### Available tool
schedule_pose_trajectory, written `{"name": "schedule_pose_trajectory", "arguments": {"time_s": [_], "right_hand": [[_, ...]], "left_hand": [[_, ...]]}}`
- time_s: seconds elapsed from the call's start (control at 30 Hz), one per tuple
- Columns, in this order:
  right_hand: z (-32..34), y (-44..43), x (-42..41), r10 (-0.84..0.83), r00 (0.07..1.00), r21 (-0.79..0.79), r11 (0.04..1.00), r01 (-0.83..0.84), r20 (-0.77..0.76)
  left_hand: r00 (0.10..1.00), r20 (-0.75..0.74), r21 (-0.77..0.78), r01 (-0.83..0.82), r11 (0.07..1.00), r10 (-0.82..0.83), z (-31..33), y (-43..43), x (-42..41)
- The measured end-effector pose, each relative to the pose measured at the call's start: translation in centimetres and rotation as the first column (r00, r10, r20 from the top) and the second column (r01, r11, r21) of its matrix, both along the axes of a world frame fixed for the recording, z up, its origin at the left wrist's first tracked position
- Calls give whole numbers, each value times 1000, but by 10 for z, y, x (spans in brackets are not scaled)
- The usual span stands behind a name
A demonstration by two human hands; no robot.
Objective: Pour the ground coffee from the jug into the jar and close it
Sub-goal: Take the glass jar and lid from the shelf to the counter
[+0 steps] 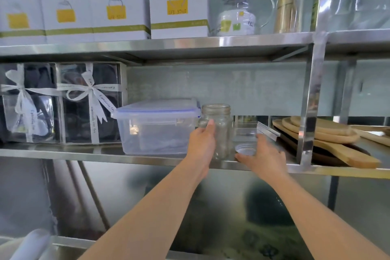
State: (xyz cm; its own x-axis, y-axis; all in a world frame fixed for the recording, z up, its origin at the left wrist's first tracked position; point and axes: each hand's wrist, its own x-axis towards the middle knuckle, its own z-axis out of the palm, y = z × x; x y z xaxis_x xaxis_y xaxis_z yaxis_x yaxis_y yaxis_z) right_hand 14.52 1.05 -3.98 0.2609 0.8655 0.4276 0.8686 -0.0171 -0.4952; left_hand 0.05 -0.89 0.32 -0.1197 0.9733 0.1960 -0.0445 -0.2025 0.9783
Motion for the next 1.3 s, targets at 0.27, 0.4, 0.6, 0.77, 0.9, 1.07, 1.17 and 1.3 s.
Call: {"name": "schedule_pose_trajectory", "arguments": {"time_s": [0.27, 0.4, 0.6, 0.77, 0.9, 1.07, 1.17, 1.3], "right_hand": [[7, -57, -5, 184, 969, 25, 983, -182, -168], [37, -109, -10, 242, 967, 73, 969, -237, -75], [95, -221, -15, 370, 929, 103, 925, -366, -23], [115, -314, -25, 469, 879, 107, 881, -460, -87], [109, -375, -40, 506, 858, 102, 861, -498, -85], [86, -439, -56, 518, 841, 84, 855, -511, -154], [65, -472, -65, 497, 843, 62, 866, -496, -206], [29, -504, -78, 462, 841, 18, 879, -477, -280]], "left_hand": [[991, 69, 8, -111, 994, 111, -3, -38, -22], [988, 106, -33, -106, 994, 109, 5, -81, -36], [988, 151, -20, -36, 999, 39, 40, -176, -80], [966, 258, 41, -1, 999, -10, 65, -266, -113], [931, 353, 87, 63, 994, -90, 68, -330, -130], [933, 349, 42, 74, 996, -84, 47, -399, -151], [926, 379, -14, 15, 1000, -9, 22, -433, -160], [904, 425, -123, 7, 992, 47, -26, -467, -172]]}}
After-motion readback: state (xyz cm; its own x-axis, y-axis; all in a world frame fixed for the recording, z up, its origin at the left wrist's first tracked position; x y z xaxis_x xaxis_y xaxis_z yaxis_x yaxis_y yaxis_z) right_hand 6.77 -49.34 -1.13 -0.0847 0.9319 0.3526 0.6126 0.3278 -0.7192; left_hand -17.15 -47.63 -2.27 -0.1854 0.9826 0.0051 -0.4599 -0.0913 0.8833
